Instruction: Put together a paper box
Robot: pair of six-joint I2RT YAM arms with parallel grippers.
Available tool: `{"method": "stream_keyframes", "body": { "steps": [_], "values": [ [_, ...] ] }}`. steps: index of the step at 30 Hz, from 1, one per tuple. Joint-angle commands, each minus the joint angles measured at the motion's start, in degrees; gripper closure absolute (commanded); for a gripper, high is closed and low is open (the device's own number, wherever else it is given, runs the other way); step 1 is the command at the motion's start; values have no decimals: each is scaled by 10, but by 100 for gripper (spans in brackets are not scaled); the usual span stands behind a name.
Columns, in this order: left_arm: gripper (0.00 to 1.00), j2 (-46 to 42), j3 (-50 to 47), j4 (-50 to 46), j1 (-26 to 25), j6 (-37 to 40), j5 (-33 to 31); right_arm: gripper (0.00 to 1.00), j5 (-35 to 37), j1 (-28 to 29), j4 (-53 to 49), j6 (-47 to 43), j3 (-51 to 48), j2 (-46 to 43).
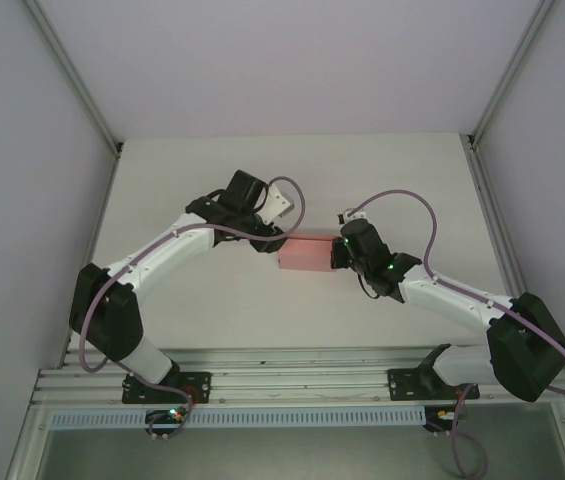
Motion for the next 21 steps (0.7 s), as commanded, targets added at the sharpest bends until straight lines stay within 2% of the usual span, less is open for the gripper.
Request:
{"method": "stream_keyframes", "body": {
  "steps": [1,6,11,15,18,21],
  "values": [
    [48,26,19,-23,4,-11,-2,100,0,4,-31,-9,13,11],
    [53,43,31,-32,4,-8,16,100,-1,5,-33,-11,14,11],
    [71,44,35,-33,5,-9,6,100,-2,4,-36,-13,14,9],
    [92,46,42,-39,6,-17,-3,100,-4,3,-35,-16,14,7],
    [99,44,48,-45,5,-29,3,100,-2,5,-38,-18,15,11],
    [100,47,60,-57,5,-62,7,100,7,9,-39,-16,13,13]
  ]
}}
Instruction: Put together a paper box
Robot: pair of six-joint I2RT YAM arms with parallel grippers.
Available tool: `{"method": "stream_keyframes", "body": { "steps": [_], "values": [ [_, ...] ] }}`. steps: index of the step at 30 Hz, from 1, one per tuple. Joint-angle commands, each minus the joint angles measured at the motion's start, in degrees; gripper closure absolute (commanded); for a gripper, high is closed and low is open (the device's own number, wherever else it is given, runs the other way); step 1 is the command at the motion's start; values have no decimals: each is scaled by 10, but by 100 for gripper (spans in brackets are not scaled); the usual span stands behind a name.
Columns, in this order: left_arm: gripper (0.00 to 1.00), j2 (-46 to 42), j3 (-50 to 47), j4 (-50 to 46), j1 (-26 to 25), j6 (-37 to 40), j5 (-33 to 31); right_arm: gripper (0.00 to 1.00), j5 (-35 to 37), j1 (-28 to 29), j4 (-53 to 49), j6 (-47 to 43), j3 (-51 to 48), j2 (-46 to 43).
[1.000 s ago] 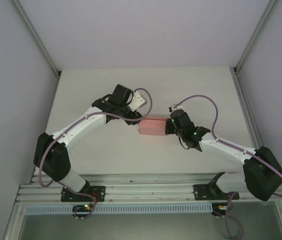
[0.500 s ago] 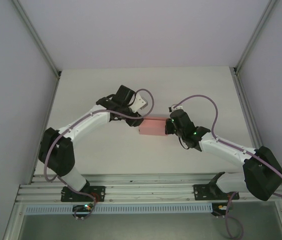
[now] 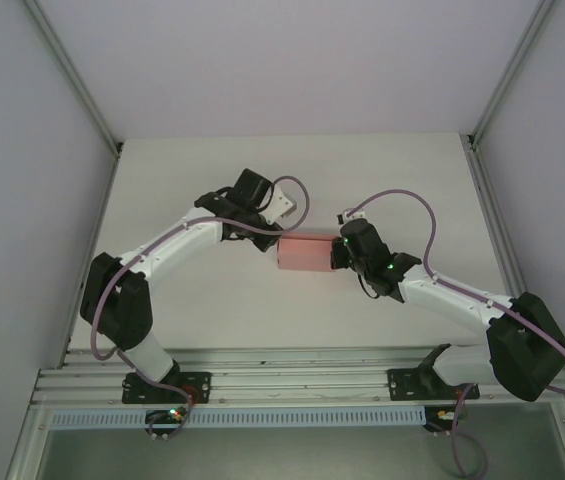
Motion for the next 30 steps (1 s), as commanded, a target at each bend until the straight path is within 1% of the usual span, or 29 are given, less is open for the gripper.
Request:
{"method": "stream_keyframes", "body": {
  "steps": [1,4,6,8,9,10,13,17,20,24,26,28,30],
  "values": [
    [100,5,36,-32,5,-48,2,100,10,8,-37,-5,12,12],
    [100,11,54,-56,5,-90,6,100,26,16,-43,-4,15,13],
    [100,18,71,-66,8,-138,5,100,41,22,-58,1,23,16],
    [100,25,83,-73,13,-192,38,100,66,30,-78,9,33,20],
    [100,30,87,-76,14,-209,71,100,83,37,-87,10,39,23],
    [100,34,91,-79,13,-224,82,100,98,42,-92,12,41,25],
    [100,47,100,-98,16,-261,82,100,120,55,-89,12,43,33],
    [100,62,109,-121,33,-287,108,100,124,64,-85,13,47,49],
    [100,67,104,-115,43,-312,149,100,125,65,-86,14,49,52],
    [100,67,92,-89,74,-359,221,100,124,68,-80,15,45,48],
    [100,69,96,-93,82,-368,226,100,124,70,-78,14,44,48],
    [100,71,104,-109,81,-365,203,100,127,71,-80,14,44,49],
    [100,70,95,-105,81,-375,204,100,128,70,-78,16,43,50]
  ]
}}
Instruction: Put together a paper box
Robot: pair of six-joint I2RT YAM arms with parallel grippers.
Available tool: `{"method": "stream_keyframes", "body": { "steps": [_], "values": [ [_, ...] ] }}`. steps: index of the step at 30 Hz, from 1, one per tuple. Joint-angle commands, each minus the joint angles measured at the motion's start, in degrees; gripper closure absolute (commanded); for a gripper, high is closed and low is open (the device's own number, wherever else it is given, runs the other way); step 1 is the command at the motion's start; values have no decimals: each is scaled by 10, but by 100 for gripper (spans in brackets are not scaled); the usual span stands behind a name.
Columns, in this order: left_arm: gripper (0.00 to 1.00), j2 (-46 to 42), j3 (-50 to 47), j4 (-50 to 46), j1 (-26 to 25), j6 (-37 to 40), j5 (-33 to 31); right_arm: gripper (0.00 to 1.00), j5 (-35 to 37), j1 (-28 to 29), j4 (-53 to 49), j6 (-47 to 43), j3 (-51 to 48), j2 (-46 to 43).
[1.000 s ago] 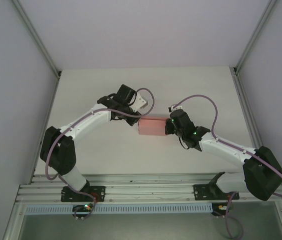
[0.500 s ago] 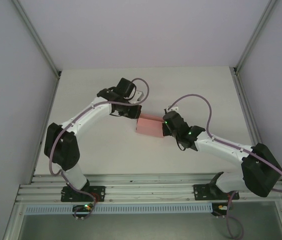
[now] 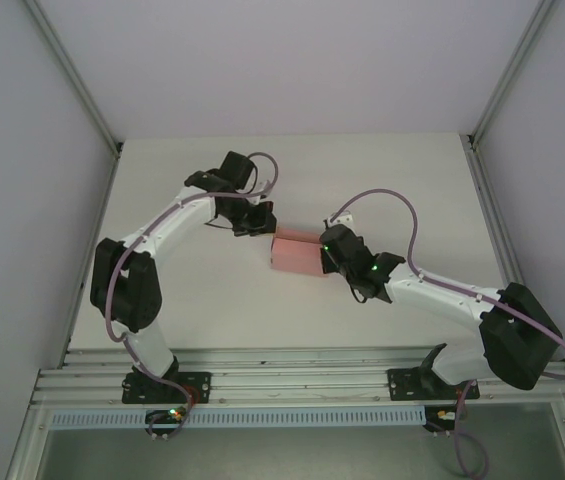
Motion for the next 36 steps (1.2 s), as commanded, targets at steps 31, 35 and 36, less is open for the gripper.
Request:
{"method": "stream_keyframes", "body": {
  "steps": [31,35,36],
  "values": [
    [100,-96,-252,158,-143,64,-194,100,-42,32,190,-57,-182,-46],
    [100,-99,-251,158,-145,60,-206,98,-42,36,183,-51,-176,-46],
    [100,-100,-250,158,-145,61,-205,94,-44,36,176,-50,-171,-52]
  ]
}}
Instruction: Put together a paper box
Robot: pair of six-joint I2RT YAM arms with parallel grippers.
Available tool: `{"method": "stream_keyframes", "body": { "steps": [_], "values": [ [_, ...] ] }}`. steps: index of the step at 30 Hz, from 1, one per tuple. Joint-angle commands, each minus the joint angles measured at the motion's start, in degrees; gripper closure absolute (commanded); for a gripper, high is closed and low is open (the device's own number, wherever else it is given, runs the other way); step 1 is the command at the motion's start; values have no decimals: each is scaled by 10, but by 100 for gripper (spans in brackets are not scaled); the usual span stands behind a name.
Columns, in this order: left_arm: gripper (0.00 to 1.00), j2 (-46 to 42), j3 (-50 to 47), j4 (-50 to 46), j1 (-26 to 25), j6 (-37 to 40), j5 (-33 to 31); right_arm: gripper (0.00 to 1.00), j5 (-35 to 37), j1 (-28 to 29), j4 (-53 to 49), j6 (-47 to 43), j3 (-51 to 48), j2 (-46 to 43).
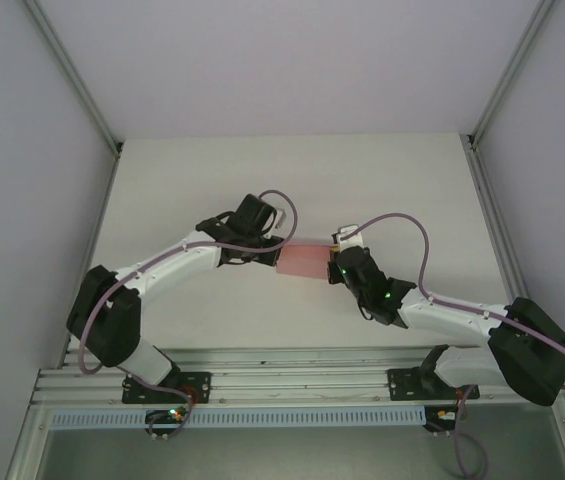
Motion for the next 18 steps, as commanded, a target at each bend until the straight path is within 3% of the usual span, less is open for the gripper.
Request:
{"method": "stream_keyframes", "body": {
  "steps": [1,3,6,9,12,18],
  "values": [
    [100,24,-24,-35,-18,-10,23,90,-60,18,-60,7,-3,6],
    [100,24,-19,-33,-17,-11,27,82,-64,19,-71,11,6,-12],
    [100,20,-8,-34,-18,-11,27,41,-84,18,-84,14,12,-44],
    [100,18,0,-36,-19,-11,21,18,-95,17,-106,35,21,-68],
    [100,23,6,-39,-19,-11,21,5,-99,10,-128,52,37,-84],
    [100,21,12,-40,-19,-6,13,0,-73,-10,-172,83,67,-112]
  ]
}}
